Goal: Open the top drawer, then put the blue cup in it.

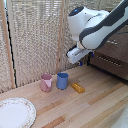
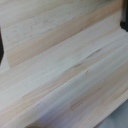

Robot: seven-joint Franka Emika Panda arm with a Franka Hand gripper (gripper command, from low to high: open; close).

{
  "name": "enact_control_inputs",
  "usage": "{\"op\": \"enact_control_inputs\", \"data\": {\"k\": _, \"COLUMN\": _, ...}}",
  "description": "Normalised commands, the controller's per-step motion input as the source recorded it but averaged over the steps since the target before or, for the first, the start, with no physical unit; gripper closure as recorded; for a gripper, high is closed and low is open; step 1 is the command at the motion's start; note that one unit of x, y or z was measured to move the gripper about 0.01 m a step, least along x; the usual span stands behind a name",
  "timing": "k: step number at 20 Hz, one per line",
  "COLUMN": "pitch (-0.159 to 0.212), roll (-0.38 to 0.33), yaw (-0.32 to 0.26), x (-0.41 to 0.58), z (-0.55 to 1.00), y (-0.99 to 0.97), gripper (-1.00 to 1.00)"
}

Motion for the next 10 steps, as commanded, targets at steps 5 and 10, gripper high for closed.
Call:
{"op": "enact_control_inputs", "data": {"k": 5, "pitch": 0.031, "roll": 0.081, "yaw": -0.178, "x": 0.637, "z": 0.15, "y": 0.13, "gripper": -1.0}}
{"op": "enact_control_inputs", "data": {"k": 10, "pitch": 0.013, "roll": 0.056, "yaw": -0.163, "x": 0.716, "z": 0.01, "y": 0.13, "gripper": -1.0}}
